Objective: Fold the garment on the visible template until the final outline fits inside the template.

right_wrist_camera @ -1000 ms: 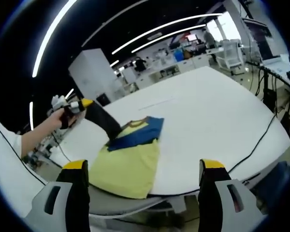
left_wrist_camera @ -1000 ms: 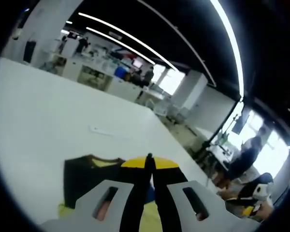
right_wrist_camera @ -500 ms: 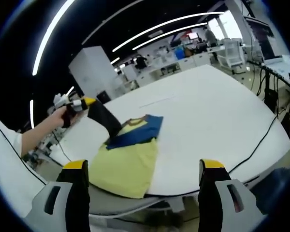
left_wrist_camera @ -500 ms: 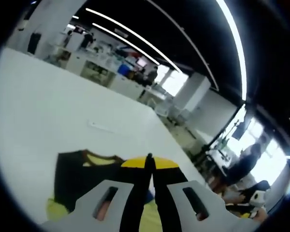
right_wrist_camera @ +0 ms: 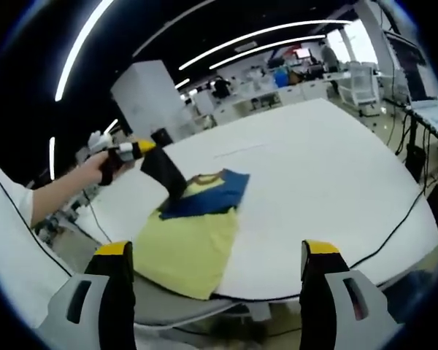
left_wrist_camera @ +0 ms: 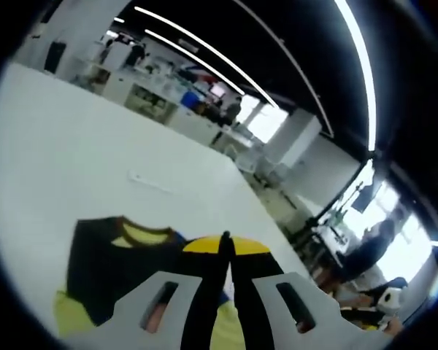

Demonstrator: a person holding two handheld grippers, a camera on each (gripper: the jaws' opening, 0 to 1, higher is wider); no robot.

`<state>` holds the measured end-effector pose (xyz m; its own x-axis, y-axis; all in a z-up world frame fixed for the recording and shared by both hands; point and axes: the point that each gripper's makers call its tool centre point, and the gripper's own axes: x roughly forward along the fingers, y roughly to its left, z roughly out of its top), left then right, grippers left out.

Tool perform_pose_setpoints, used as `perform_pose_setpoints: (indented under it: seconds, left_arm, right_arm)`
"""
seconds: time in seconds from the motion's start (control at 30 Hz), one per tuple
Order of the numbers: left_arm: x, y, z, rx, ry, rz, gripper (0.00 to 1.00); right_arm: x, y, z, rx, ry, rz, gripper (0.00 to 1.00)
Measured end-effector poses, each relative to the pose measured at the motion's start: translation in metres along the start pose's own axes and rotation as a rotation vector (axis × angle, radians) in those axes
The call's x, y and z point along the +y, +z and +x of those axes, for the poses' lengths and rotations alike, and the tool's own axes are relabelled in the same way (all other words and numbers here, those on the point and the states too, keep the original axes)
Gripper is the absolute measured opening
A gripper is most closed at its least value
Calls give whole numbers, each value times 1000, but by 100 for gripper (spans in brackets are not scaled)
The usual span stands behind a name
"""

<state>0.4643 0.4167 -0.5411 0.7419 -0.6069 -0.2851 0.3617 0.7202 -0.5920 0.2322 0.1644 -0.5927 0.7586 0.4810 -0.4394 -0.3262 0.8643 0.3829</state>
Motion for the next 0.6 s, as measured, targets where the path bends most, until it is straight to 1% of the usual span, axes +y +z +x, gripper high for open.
perform_pose_setpoints:
  seconds: [0.43,0.6]
  left_arm:
    - [10,-17,11,17,33,-31,0]
    - [16,-29,15,31,56,-38,0]
  right_arm:
    - [-1,-1,15,38,49,-17,94]
    - [-2,-5,24,62,73,-23,94]
